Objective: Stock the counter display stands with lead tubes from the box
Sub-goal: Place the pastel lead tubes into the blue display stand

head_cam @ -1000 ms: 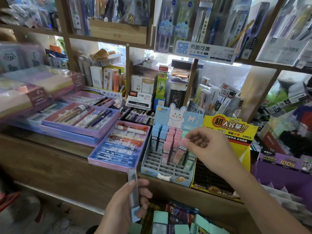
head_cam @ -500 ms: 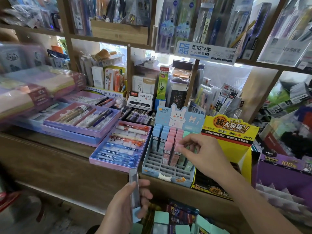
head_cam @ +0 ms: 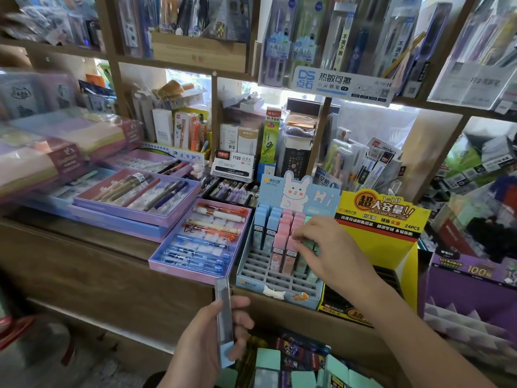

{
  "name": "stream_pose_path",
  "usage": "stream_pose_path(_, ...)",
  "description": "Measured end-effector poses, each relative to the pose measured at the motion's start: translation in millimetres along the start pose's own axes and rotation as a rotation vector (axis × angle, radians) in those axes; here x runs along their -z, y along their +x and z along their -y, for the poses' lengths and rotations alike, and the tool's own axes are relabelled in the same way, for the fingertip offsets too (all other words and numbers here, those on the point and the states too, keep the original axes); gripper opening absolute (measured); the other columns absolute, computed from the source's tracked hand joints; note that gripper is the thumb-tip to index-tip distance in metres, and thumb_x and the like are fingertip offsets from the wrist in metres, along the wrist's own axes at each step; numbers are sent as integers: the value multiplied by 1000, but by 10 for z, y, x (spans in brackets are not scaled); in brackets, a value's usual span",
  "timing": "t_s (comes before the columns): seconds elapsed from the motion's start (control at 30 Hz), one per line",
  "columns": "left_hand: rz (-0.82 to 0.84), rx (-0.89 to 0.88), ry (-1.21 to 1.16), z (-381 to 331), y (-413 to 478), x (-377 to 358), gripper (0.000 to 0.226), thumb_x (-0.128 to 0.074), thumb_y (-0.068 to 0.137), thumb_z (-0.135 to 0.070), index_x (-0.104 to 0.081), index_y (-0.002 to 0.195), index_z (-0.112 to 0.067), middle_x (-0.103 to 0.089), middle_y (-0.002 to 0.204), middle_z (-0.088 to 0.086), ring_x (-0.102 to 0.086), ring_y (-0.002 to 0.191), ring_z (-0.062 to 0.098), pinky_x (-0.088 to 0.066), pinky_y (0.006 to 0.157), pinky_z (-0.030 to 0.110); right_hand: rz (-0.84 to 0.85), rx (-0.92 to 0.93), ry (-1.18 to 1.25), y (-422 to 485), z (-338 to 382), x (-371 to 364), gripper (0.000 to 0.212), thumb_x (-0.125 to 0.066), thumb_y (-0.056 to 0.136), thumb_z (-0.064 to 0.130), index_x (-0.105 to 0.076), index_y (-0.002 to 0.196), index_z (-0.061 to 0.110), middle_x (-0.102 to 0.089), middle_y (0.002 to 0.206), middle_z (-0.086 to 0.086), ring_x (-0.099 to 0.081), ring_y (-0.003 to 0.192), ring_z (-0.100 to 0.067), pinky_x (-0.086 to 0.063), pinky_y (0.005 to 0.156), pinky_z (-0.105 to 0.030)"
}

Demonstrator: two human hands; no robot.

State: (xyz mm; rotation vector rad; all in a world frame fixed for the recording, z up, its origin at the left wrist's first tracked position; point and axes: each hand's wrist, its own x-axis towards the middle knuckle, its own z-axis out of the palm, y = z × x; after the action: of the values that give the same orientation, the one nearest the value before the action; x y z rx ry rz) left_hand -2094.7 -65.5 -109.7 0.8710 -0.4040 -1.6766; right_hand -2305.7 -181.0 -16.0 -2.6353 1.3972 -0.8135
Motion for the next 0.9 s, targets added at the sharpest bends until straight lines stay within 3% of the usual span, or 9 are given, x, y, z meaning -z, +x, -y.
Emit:
stream_pose_path(0.17, 0, 12, -7, -29, -18, -55, 55, -45, 82, -30, -61, 105, 17, -57, 70, 27, -47, 40, 27, -36, 33, 24, -27, -41, 38, -75, 22, 48, 14, -71, 96, 22, -77, 107, 18, -60, 97, 10, -53, 101, -9, -48, 87, -27)
stream_pose_path(0.27, -7, 8, -1, -48, -40, -89, 54, -36, 96, -27, -63, 104, 19, -56, 67, 26, -43, 40, 26, -35, 34, 24, -121, -67, 165, -272, 35, 108, 11, -74, 92, 12, -77, 99, 20, -62, 91, 16, -56, 86, -1, -41, 75, -11)
stream_pose_path(0.37, -19, 16, 27, -44, -45, -126, 52, -28, 102, -19, -63, 109, 18, -55, 70, 24, -39, 48, 24, -33, 35, 24, -132, -107, 322, -578, 23, 145, 19, -77, 88, 5, -76, 91, 24, -63, 80, 17, -58, 74, -7, -43, 63, -10)
stream_pose_path(0.5, -31, 12, 103, -38, -41, -129, 45, -29, 102, -13, -64, 113, 14, -57, 71, 24, -42, 50, 25, -35, 38, 25, 69, -251, 406, -1045, -91, 129, 28, -78, 89, 13, -77, 88, 41, -69, 84, 18, -62, 75, -10, -47, 62, -14)
stream_pose_path(0.6, -29, -3, 211, -28, -20, -75, 33, -43, 95, -5, -66, 113, 9, -60, 69, 23, -49, 50, 26, -39, 45, 30, 339, -357, 422, -1319, -248, 80, 28, -79, 90, 27, -74, 96, 54, -73, 89, 19, -67, 82, -6, -53, 72, -19)
stream_pose_path(0.67, -48, -34, 262, -18, 8, -20, 30, -50, 96, -5, -71, 114, 6, -63, 75, 24, -55, 58, 29, -44, 53, 35, 482, -417, 420, -1459, -354, -31, 18, -78, 89, 33, -75, 93, 51, -74, 94, 23, -68, 88, 0, -54, 80, -18)
stream_pose_path(0.77, -40, -89, 313, 6, -21, 48, 33, -71, 82, -15, -77, 114, -10, -67, 86, 20, -61, 69, 28, -49, 62, 36, 545, -454, 377, -1623, -500, -256, 14, -78, 90, 35, -74, 92, 48, -73, 98, 25, -65, 96, 10, -51, 91, -14)
stream_pose_path(0.9, -23, -114, 411, 24, -68, 41, 36, -73, 83, -18, -74, 119, -23, -66, 85, 14, -57, 62, 24, -45, 51, 31, 560, -477, 357, -1706, -638, -419, 17, -78, 88, 34, -73, 95, 49, -69, 101, 25, -62, 98, 12, -48, 85, -8)
